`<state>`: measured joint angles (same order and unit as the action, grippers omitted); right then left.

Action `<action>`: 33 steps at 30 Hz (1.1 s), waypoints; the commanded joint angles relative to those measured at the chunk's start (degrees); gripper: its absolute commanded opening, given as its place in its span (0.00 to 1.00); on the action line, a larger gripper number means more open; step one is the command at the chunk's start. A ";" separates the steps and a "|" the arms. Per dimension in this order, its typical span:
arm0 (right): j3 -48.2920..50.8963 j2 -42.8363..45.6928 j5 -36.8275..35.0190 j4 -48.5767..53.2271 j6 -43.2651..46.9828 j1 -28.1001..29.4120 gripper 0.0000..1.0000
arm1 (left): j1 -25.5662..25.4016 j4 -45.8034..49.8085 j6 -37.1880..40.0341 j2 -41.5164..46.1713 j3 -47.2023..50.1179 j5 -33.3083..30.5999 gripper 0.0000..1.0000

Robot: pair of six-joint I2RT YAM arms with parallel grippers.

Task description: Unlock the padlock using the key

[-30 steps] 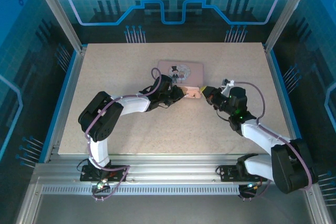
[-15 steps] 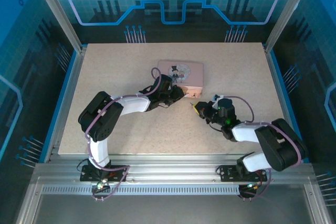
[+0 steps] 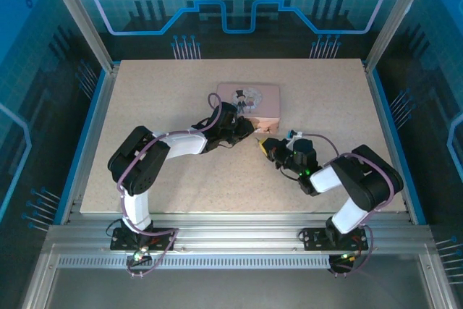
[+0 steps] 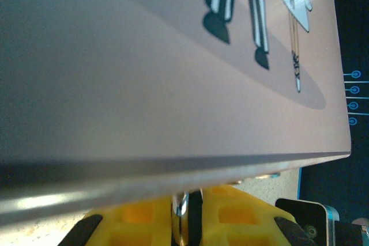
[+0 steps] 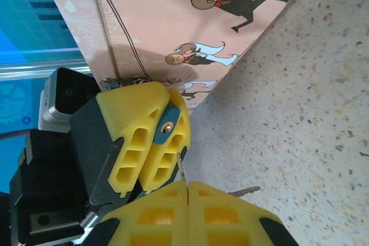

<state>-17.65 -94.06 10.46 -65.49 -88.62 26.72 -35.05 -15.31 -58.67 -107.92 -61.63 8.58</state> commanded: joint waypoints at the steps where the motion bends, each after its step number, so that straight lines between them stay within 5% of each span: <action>1: -1.68 -2.17 -1.31 -4.68 -0.96 0.83 0.00 | 0.17 -2.09 -3.15 1.83 -1.07 1.33 0.10; 33: -4.63 -8.29 -1.09 -11.22 -1.12 1.09 0.00 | 0.24 -4.02 -4.57 1.67 -0.29 2.77 0.10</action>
<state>-21.12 -101.97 10.48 -73.58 -90.04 27.07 -35.00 -16.84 -60.99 -107.92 -61.63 8.75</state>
